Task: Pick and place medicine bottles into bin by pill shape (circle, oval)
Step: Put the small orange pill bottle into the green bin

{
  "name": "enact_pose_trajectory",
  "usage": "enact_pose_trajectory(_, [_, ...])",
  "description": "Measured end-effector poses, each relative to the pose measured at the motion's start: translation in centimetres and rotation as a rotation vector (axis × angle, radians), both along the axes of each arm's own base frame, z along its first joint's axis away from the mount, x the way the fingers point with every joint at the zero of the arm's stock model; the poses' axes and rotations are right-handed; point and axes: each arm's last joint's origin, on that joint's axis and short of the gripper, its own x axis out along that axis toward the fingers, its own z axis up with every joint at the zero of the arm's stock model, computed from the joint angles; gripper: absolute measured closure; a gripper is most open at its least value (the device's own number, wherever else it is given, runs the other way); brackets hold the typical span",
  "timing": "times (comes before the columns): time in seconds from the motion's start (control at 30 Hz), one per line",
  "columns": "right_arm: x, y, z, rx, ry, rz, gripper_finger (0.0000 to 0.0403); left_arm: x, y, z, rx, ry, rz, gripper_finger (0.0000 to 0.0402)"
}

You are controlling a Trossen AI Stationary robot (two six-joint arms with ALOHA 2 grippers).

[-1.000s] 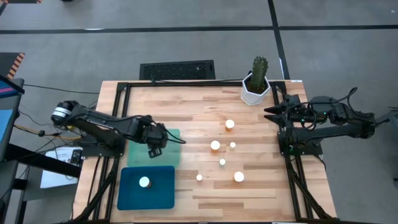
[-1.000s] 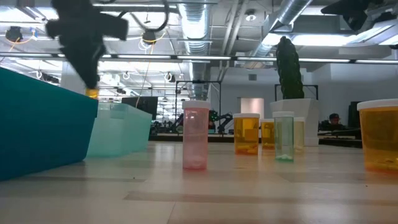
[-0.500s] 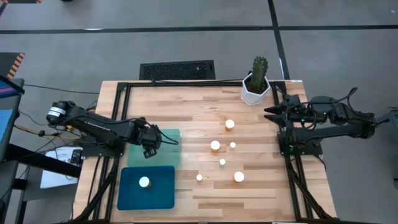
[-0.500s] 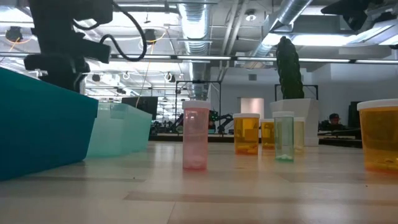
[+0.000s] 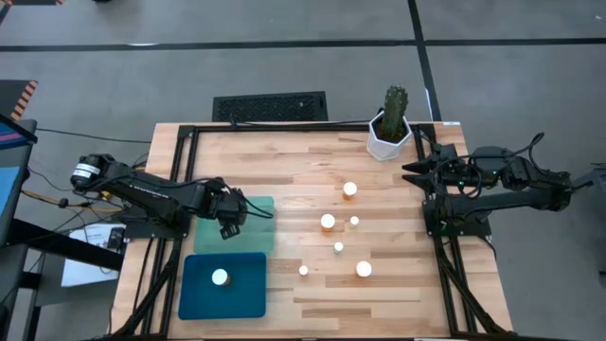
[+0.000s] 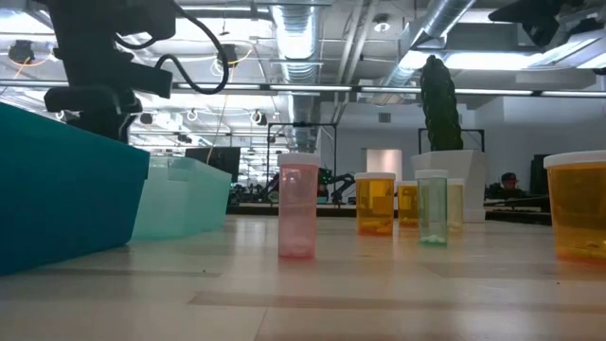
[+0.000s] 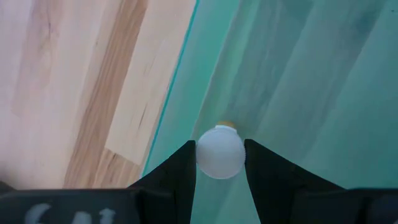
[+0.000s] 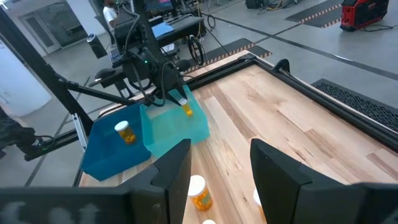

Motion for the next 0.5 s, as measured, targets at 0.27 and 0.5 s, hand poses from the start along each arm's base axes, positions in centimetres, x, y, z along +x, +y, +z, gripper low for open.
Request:
enact_pose_trajectory(0.27, [0.0,0.0,0.0,-0.001,0.0,0.0,0.0228,0.3,0.8,0.0,0.004,-0.002,-0.005,0.0284])
enact_pose_trajectory(0.5, [0.0,0.0,0.0,-0.001,0.0,0.0,0.0228,0.4,1.4,0.0,0.007,0.001,-0.012,0.0284])
